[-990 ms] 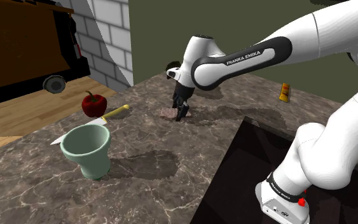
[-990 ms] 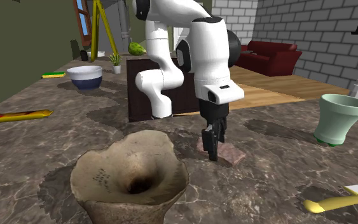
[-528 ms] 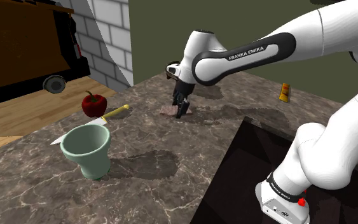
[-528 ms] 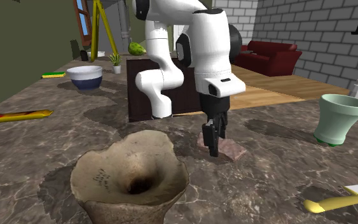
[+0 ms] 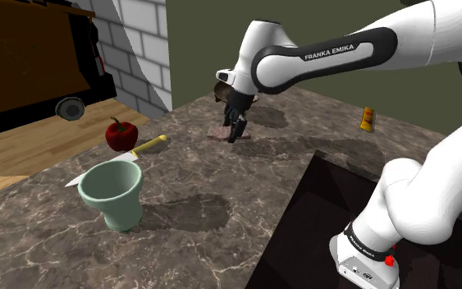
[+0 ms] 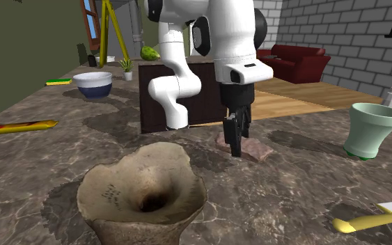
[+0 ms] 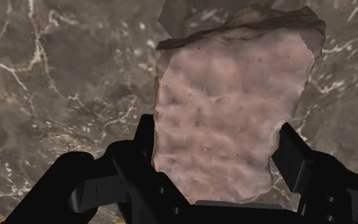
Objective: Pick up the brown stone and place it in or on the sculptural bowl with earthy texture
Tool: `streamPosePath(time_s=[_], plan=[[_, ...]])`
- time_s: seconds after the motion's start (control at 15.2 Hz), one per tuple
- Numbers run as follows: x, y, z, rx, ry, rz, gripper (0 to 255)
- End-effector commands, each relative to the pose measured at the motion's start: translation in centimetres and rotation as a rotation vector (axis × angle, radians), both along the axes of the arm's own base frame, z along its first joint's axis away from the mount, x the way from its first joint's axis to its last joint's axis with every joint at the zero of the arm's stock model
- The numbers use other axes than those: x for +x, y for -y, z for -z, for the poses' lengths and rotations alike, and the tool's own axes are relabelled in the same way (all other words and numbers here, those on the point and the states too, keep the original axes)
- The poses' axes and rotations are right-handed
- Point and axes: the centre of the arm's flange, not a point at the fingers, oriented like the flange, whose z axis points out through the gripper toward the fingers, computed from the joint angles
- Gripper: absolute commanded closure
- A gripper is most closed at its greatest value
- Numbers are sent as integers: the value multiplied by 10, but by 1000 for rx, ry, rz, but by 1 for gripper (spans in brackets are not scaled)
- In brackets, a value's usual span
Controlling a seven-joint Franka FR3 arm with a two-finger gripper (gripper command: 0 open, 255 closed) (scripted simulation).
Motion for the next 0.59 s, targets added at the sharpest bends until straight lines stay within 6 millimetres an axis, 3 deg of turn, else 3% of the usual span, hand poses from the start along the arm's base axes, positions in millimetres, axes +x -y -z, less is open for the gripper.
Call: streamPosePath(time_s=[0.0,0.53], plan=[[-1,1,-11,0,0,0,255],[-1,1,-53,0,0,0,255]])
